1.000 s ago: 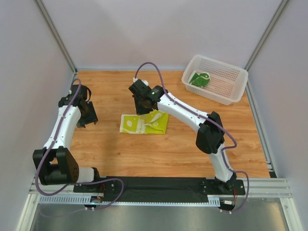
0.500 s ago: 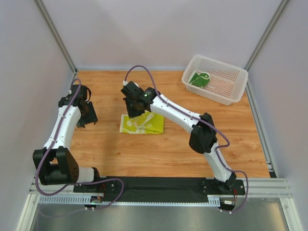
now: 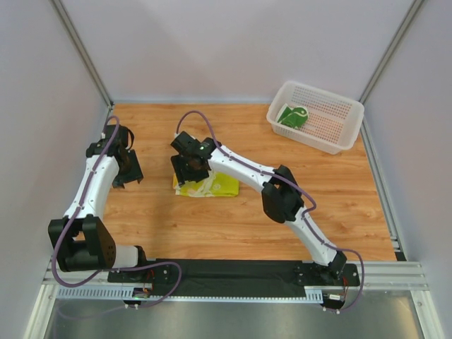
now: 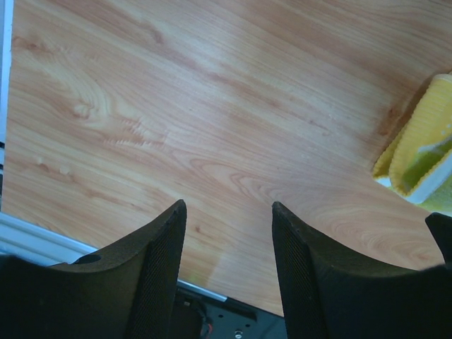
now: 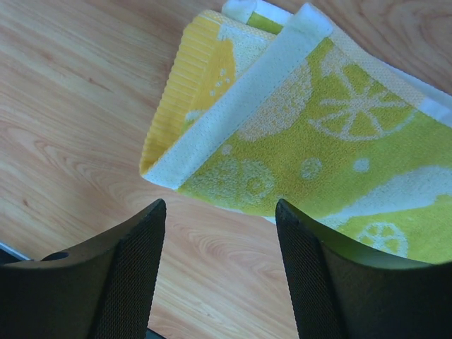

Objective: Roll the towels
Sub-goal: Fold the towel

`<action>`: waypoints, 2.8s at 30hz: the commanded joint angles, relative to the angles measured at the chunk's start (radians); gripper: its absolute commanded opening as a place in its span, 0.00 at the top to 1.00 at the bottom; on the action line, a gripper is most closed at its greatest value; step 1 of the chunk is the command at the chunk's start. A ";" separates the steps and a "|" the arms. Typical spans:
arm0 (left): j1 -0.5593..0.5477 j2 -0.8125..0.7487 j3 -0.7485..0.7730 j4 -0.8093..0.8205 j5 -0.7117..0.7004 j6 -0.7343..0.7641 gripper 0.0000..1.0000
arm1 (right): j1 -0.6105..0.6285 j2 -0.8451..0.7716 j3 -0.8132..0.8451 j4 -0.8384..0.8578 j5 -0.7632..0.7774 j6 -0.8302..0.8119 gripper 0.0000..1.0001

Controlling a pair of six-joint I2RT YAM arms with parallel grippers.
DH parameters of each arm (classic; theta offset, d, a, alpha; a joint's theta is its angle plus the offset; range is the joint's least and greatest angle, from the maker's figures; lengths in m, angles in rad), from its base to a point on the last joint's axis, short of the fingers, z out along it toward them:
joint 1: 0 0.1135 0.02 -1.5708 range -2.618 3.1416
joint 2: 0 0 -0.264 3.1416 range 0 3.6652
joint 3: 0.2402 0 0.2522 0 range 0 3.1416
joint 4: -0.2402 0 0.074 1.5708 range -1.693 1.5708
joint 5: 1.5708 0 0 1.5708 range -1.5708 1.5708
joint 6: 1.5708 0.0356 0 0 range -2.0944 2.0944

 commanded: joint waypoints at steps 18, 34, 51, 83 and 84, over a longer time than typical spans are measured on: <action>-0.175 0.153 0.100 0.064 0.229 -0.062 0.46 | -0.222 -0.578 -0.787 0.179 0.075 0.019 0.36; -0.254 0.312 0.126 0.162 0.286 -0.110 0.46 | -0.262 -0.419 -0.798 0.296 -0.052 0.012 0.48; -0.346 0.423 0.146 0.268 0.294 -0.105 0.46 | -0.290 -0.511 -0.976 0.353 -0.049 0.012 1.00; -0.388 0.392 0.095 0.299 0.105 -0.162 0.98 | -0.298 -0.555 -1.050 0.340 -0.052 0.013 1.00; -0.388 0.392 0.089 0.300 0.104 -0.162 0.95 | -0.299 -0.554 -1.048 0.339 -0.054 0.013 1.00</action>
